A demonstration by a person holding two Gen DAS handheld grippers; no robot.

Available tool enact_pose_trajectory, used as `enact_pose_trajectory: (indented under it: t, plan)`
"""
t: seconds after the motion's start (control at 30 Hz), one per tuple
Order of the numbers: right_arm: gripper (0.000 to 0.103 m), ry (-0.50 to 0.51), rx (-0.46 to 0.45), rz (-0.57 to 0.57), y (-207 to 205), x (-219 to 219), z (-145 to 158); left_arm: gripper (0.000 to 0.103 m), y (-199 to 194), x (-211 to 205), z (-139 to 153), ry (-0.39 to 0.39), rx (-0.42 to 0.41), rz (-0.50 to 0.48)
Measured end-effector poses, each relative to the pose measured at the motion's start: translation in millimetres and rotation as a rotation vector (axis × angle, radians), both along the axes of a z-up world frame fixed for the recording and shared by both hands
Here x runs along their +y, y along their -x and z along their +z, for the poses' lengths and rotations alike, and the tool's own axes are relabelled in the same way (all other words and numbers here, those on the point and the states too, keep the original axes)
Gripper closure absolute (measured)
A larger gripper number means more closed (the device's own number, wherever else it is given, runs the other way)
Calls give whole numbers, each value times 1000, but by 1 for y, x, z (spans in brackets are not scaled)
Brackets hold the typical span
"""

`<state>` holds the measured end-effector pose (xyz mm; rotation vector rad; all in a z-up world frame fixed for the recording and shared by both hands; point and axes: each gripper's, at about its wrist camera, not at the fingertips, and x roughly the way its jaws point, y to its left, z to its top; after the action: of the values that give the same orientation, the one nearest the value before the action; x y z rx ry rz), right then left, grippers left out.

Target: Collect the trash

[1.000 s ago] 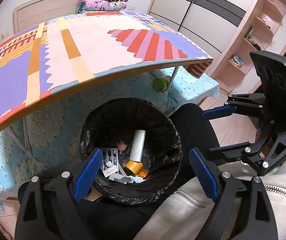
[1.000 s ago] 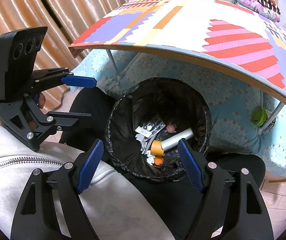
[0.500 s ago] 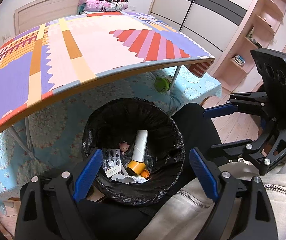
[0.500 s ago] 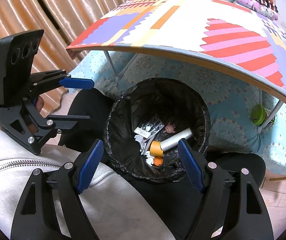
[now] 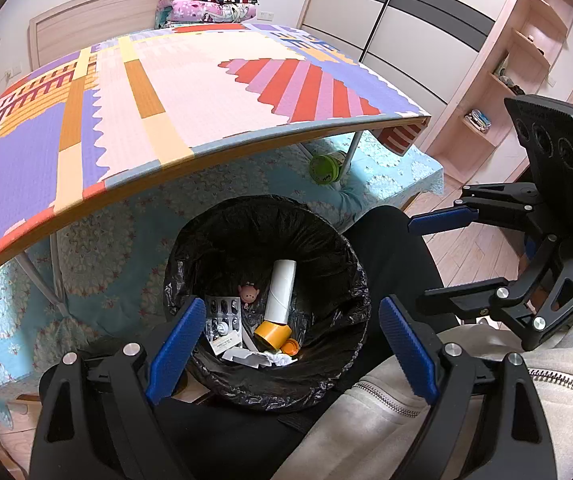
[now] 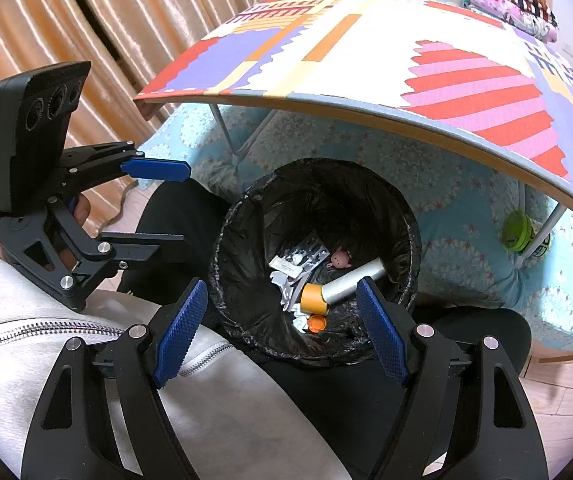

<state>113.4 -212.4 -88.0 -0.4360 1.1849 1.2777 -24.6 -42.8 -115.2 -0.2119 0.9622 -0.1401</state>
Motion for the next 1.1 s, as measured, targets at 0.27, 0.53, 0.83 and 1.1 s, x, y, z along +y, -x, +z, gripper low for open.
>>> enact_pose_trajectory:
  t: [0.27, 0.53, 0.83, 1.1]
  plan:
    - [26, 2, 2, -2, 0, 1, 0, 18, 0, 0, -1, 6, 2, 0]
    - [26, 0, 1, -3, 0, 1, 0, 18, 0, -1, -1, 7, 3, 0]
    - [26, 0, 0, 0, 1, 1, 1, 18, 0, -1, -1, 7, 2, 0]
    - [26, -4, -1, 2, 0, 2, 1, 18, -1, -2, -1, 9, 1, -2]
